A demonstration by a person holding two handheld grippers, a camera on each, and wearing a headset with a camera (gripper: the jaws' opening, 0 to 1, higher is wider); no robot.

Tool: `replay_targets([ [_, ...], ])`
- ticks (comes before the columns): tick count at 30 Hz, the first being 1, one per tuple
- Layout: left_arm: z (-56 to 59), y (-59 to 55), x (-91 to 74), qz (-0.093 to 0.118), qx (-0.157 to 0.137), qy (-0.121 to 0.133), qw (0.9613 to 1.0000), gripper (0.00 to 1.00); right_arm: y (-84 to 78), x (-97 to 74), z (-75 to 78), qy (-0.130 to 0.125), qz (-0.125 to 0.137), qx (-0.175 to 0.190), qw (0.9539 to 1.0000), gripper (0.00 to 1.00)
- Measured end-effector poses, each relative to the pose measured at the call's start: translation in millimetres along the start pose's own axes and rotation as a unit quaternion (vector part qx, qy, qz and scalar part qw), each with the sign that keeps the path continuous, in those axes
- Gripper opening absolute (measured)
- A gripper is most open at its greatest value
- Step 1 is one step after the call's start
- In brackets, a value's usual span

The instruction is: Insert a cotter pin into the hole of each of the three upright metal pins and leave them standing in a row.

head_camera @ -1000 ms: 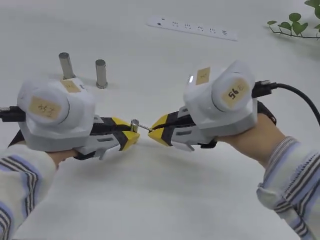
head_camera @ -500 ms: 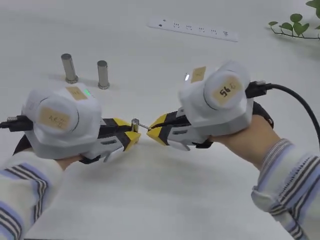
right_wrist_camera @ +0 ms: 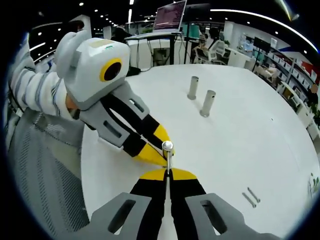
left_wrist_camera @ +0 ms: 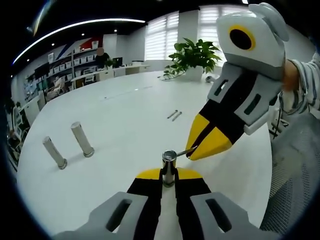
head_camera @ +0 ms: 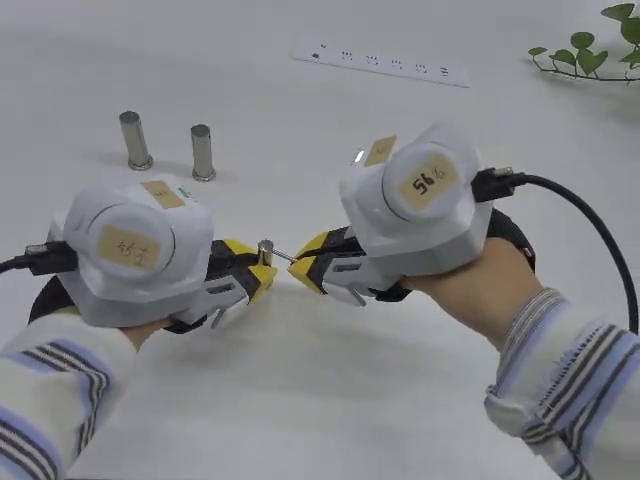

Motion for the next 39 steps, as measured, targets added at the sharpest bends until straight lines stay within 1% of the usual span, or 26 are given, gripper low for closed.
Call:
replay_targets([
  [5, 0.9, 0.3, -0.1, -0.004, 0.013, 0.0, 0.9999, 0.07, 0.5, -0.7, -2.0, -0.007, -0.007, -0.016, 0.9998, 0.03],
  [11, 2.1, 0.1, 0.0, -0.003, 0.004, 0.002, 1.0, 0.07, -0.1, -3.7, -1.6, -0.009, -0.003, -0.015, 0.9998, 0.03],
  [18, 3.0, 0.9, -0.3, -0.01, -0.004, 0.009, 0.9999, 0.07, 1.2, -2.8, -2.3, -0.009, -0.002, -0.005, 0.9999, 0.03],
  [21, 4.3, 1.3, 0.0, -0.012, 0.001, 0.011, 0.9999, 0.07, 1.1, -3.1, -5.1, -0.013, -0.012, -0.023, 0.9996, 0.03],
  [23, 4.3, 1.9, 0.6, -0.011, 0.0, 0.011, 0.9999, 0.07, 2.4, -4.5, -5.5, -0.013, -0.012, -0.029, 0.9994, 0.03],
  [26, 4.5, 2.6, 1.2, -0.011, -0.004, 0.013, 0.9998, 0.07, 1.8, -3.7, -3.0, -0.013, -0.014, -0.024, 0.9995, 0.03],
  [28, 4.4, 3.1, 2.0, -0.011, -0.009, 0.012, 0.9998, 0.07, 2.7, -1.7, -1.7, -0.013, -0.008, -0.01, 0.9998, 0.03],
  [29, 5.0, 3.7, 2.6, -0.012, -0.005, 0.011, 0.9999, 0.07, 3.1, -0.6, -1.6, -0.012, -0.008, -0.009, 0.9999, 0.03],
  [31, 6.2, 4.3, 3.3, -0.015, 0.002, 0.01, 0.9998, 0.07, 3.8, 1.4, -2.9, -0.015, -0.009, -0.017, 0.9997, 0.03],
  [36, 5.8, 4.6, 4.9, -0.017, -0.002, 0.009, 0.9998, 0.07, 5.3, 3.6, -1.6, -0.016, -0.005, -0.014, 0.9998, 0.03],
  [38, 5.8, 4.5, 4.9, -0.017, -0.004, 0.01, 0.9998, 0.07, 7.4, 5.0, -0.9, -0.014, 0.005, -0.013, 0.9998, 0.04],
  [39, 5.7, 4.6, 4.7, -0.016, -0.009, 0.01, 0.9998, 0.07, 9.3, 6.7, -1.3, -0.008, 0.019, -0.018, 0.9996, 0.04],
])
Point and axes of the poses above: the centre of the closed fingertips' face, and the gripper's own axes: x roughly forward along the fingers, z roughly to its right, y roughly out of its top, the point moved 4 cm from there along -x, roughly backward along the fingers, and after that the axes turned 11 degrees about x, right-handed, at the moved point
